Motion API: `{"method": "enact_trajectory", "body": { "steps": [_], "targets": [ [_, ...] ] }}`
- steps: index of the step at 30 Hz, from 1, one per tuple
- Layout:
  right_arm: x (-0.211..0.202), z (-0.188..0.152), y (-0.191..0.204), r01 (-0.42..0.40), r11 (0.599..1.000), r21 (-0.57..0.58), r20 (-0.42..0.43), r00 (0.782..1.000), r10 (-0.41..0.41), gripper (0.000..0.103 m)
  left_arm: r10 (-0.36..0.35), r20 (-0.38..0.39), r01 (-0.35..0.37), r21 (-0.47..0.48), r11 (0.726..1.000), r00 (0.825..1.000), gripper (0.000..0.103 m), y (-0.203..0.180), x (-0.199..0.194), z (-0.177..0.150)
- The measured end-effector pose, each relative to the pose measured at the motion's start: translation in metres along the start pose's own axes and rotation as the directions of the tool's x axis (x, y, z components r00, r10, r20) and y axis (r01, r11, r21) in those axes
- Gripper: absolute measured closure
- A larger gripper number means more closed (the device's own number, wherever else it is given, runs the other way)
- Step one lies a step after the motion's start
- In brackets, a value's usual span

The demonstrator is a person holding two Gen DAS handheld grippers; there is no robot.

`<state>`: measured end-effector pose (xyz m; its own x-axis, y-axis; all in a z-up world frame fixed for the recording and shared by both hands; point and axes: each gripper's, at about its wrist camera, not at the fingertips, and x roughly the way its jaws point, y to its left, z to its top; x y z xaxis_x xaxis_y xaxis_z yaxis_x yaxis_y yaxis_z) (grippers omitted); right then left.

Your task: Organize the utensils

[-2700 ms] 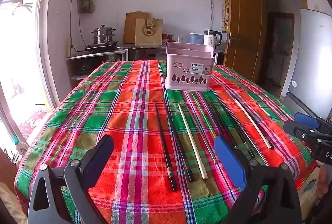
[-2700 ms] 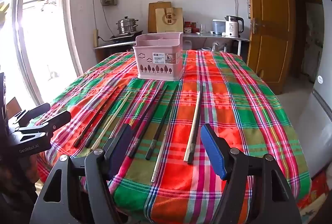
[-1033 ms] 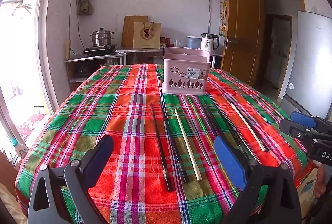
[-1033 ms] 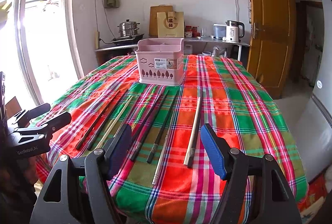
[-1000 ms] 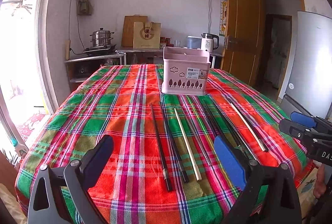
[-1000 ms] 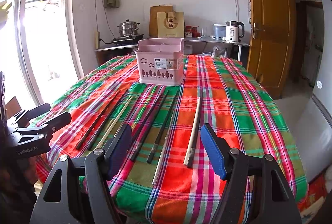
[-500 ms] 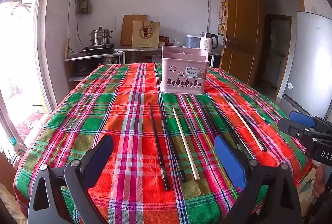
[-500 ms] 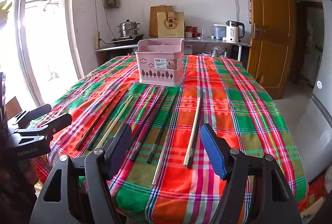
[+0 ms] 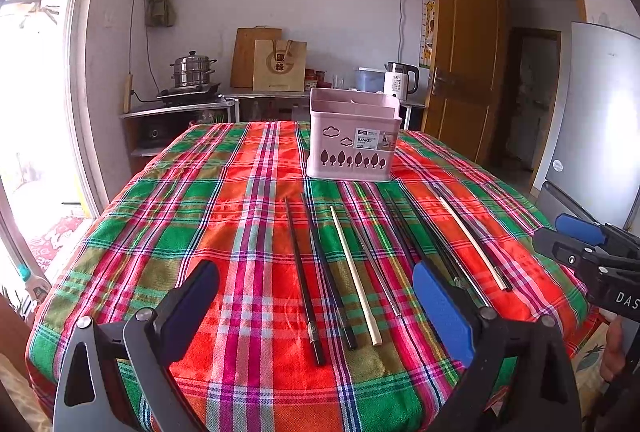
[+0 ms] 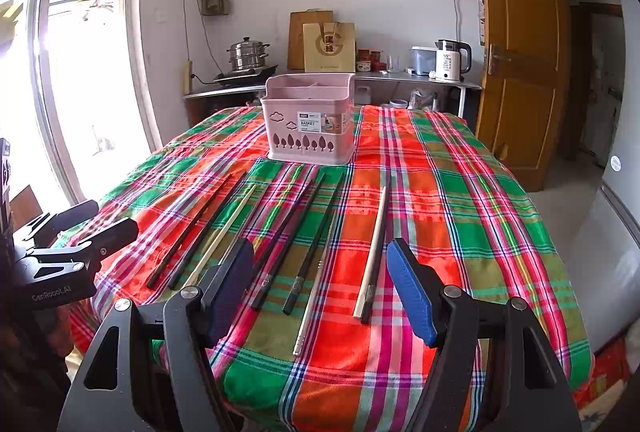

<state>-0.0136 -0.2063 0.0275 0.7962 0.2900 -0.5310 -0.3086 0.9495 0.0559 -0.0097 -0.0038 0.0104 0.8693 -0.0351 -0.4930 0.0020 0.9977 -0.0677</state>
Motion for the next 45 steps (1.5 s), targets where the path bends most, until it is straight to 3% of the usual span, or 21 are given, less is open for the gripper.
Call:
{"method": "enact_trajectory", "body": {
  "steps": [17,23,28,29,30,33,35,43,45],
  "targets": [
    [0.003,0.001,0.001,-0.001,1.000,-0.001,-0.006,1.000,0.001,0.034,-0.004,-0.015,0.004,0.008,1.000,1.000,0.005,-0.003,0.004,-0.002],
    [0.015,0.005,0.001,0.000,1.000,-0.008,-0.018,1.000,0.000,0.034,-0.050,-0.068,0.050,0.005,0.999,0.996,0.005,0.001,0.026,0.005],
    [0.034,0.012,-0.004,-0.017,1.000,0.011,-0.040,0.999,0.017,0.034,-0.038,-0.137,0.042,0.026,0.999,0.990,0.005,0.005,0.061,0.017],
    [0.038,0.014,-0.005,-0.017,1.000,0.010,-0.043,0.999,0.017,0.034,-0.042,-0.155,0.046,0.021,0.999,0.987,0.006,0.008,0.068,0.021],
    [0.042,0.017,-0.005,-0.017,1.000,0.007,-0.045,0.999,0.018,0.034,-0.046,-0.170,0.049,0.012,0.999,0.984,0.014,0.010,0.075,0.024],
    [0.054,0.023,-0.007,-0.023,1.000,0.009,-0.060,0.998,0.023,0.037,-0.029,-0.198,0.031,0.010,0.999,0.980,0.020,0.017,0.096,0.034],
    [0.064,0.027,-0.009,-0.030,0.999,0.015,-0.074,0.997,0.031,0.042,-0.075,-0.227,0.076,-0.004,0.997,0.971,0.020,0.021,0.110,0.043],
    [0.111,0.043,-0.008,-0.051,0.998,0.020,-0.158,0.986,0.054,0.075,-0.116,-0.321,0.123,0.002,0.992,0.940,0.035,0.019,0.165,0.063],
    [0.125,0.047,-0.007,-0.056,0.998,0.021,-0.187,0.981,0.059,0.080,-0.146,-0.338,0.150,-0.014,0.989,0.930,0.044,0.020,0.176,0.064]
  ]
}}
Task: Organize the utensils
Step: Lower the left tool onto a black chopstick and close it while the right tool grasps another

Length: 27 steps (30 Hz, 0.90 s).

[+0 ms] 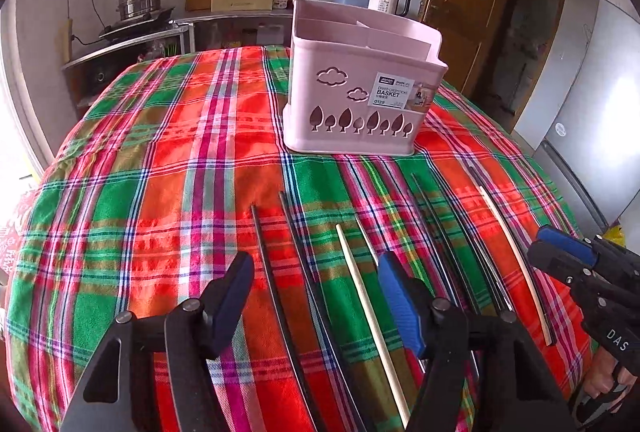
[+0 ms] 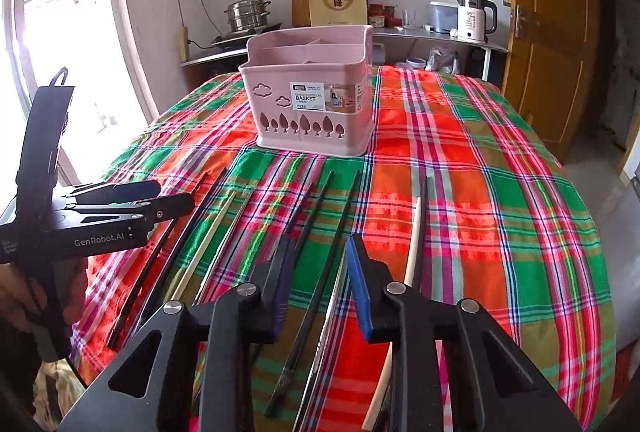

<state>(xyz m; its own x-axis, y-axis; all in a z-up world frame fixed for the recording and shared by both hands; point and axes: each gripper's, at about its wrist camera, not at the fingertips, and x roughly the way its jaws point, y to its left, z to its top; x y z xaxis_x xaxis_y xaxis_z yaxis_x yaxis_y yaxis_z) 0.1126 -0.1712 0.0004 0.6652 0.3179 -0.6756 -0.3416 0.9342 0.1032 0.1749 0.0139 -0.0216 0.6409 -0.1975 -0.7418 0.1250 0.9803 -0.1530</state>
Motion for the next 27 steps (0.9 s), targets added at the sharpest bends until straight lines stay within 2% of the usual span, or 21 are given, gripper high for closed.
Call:
{"method": "enact_trajectory", "body": {
  "steps": [4,11,16,27],
  "targets": [
    [0.025,0.010,-0.002,-0.021,1.000,0.003,-0.054,0.998,0.021,0.086,-0.027,-0.023,0.027,0.000,1.000,0.999,0.052,0.002,0.014,0.007],
    [0.059,0.027,-0.002,-0.031,1.000,-0.003,-0.120,0.992,0.030,0.088,-0.038,-0.066,0.037,-0.016,0.999,0.997,0.067,0.008,0.033,0.014],
    [0.077,0.032,-0.004,-0.033,0.999,0.001,-0.155,0.987,0.033,0.090,-0.031,-0.095,0.028,-0.032,0.999,0.995,0.070,0.011,0.042,0.016],
    [0.099,0.037,-0.003,-0.028,1.000,0.000,-0.197,0.980,0.028,0.091,0.004,-0.108,-0.006,-0.019,1.000,0.994,0.076,0.012,0.048,0.021]
  ]
}}
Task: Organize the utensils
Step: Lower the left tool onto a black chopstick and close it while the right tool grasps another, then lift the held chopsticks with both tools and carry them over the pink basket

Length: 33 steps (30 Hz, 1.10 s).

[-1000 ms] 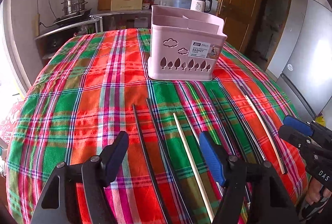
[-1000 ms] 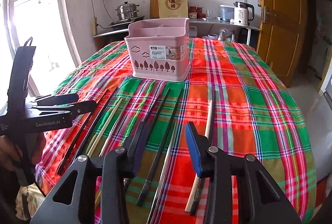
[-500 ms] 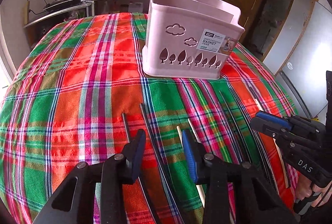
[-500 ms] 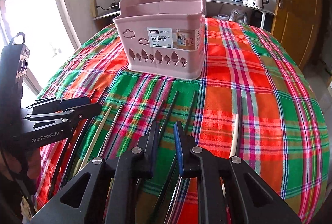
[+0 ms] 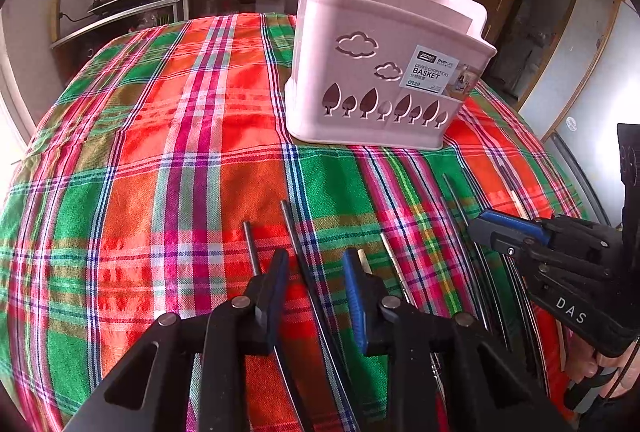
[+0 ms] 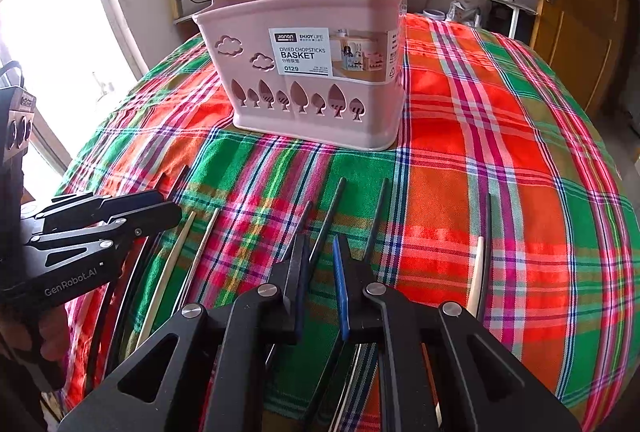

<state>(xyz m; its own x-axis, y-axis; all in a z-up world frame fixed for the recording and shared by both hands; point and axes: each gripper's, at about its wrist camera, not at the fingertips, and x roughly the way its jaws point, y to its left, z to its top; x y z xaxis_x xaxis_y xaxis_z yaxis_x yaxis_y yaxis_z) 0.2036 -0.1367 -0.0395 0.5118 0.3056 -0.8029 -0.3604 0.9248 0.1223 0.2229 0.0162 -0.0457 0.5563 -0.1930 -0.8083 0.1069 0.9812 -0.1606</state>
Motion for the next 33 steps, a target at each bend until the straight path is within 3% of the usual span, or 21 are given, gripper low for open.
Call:
{"method": "enact_trajectory", "body": {
  "steps": [11,14,24,33],
  "targets": [
    [0.007,0.001,0.009,0.056,0.998,-0.039,-0.027,0.998,-0.057,0.093,0.091,0.000,-0.091,0.081,0.993,0.996,0.077,-0.014,0.002,-0.003],
    [0.007,0.001,0.008,0.055,0.998,-0.033,-0.025,0.998,-0.055,0.095,0.101,-0.004,-0.100,0.081,0.992,0.995,0.091,-0.016,0.002,-0.002],
    [-0.003,0.005,0.004,0.006,1.000,0.004,0.000,1.000,-0.006,0.097,0.018,-0.029,-0.018,-0.002,1.000,0.999,0.096,-0.004,-0.002,0.005],
    [-0.047,0.020,0.004,-0.036,0.999,0.004,0.103,0.994,0.036,0.097,-0.043,0.080,0.042,0.010,0.999,0.996,0.098,-0.012,-0.056,0.020]
  ]
}}
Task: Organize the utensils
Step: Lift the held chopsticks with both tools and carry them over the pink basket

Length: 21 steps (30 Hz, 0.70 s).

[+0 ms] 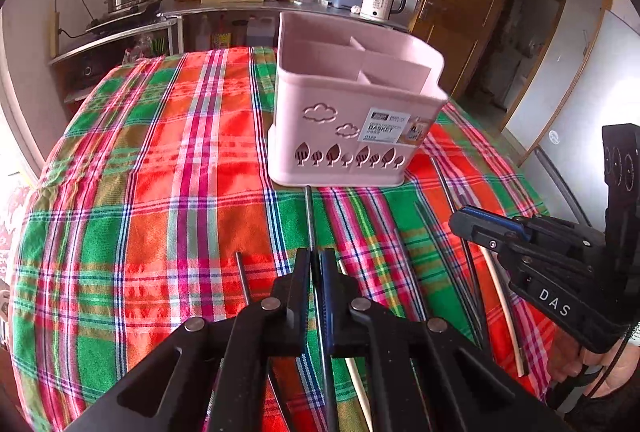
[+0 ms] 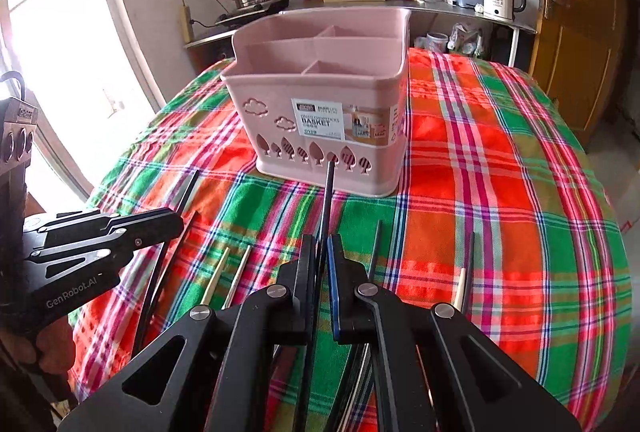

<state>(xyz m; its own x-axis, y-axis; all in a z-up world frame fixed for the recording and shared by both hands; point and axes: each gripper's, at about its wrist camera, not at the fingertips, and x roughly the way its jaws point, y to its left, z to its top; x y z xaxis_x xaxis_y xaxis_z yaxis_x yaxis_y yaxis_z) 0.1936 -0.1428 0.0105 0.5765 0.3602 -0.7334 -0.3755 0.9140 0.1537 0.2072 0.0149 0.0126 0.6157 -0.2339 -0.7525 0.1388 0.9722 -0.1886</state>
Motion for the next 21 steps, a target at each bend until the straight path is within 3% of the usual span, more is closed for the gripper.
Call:
{"method": "enact_trajectory", "body": {
  "steps": [13,21],
  "targets": [
    [-0.070,0.025,0.008,-0.030,0.999,-0.027,0.174,0.984,0.034,0.098,-0.049,0.165,0.044,0.031,0.999,0.985,0.099,-0.012,-0.083,0.030],
    [-0.097,0.032,0.011,-0.028,0.998,-0.050,0.238,0.970,0.039,0.098,-0.055,0.205,0.045,0.055,0.997,0.977,0.099,-0.018,-0.106,0.039]
  ]
}}
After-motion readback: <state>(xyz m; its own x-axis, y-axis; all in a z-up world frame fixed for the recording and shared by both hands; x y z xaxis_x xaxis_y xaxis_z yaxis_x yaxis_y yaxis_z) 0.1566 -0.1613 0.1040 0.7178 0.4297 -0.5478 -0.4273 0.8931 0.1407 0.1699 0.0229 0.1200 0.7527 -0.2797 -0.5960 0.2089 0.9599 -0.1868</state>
